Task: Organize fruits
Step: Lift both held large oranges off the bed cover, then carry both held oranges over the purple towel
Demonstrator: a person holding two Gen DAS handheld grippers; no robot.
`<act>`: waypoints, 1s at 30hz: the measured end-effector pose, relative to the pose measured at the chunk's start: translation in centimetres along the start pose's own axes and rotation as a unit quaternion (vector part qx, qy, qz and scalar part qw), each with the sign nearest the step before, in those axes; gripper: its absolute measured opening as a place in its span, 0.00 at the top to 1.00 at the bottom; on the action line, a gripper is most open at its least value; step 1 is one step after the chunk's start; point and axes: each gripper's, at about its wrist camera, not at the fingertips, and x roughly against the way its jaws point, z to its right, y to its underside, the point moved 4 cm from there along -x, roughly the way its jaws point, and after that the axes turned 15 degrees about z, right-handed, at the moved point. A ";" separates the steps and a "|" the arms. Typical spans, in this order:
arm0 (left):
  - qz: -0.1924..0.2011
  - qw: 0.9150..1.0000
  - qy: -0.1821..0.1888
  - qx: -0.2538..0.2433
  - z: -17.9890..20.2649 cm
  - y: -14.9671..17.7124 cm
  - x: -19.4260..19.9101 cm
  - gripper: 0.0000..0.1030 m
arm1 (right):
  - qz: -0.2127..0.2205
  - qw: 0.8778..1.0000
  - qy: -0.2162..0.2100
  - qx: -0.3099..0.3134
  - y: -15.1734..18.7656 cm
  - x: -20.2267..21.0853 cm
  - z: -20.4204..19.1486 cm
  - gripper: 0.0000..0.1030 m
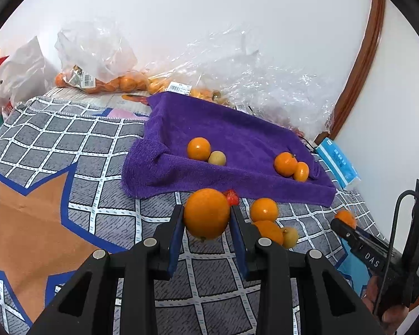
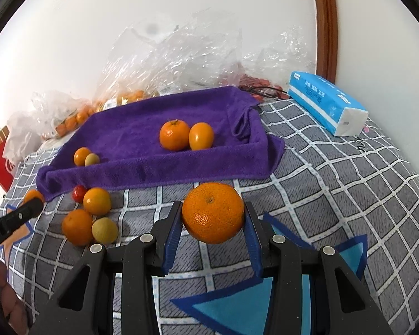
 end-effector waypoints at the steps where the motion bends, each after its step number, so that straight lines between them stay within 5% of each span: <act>1: 0.002 1.000 0.001 -0.001 0.1 0.0 0.1 0.70 | -0.002 1.000 -0.004 0.000 0.1 0.1 -0.1 0.59; 30: 0.009 1.000 0.008 0.024 -0.3 -0.3 0.6 0.70 | -0.031 0.999 -0.010 -0.016 0.4 2.4 -2.2 0.59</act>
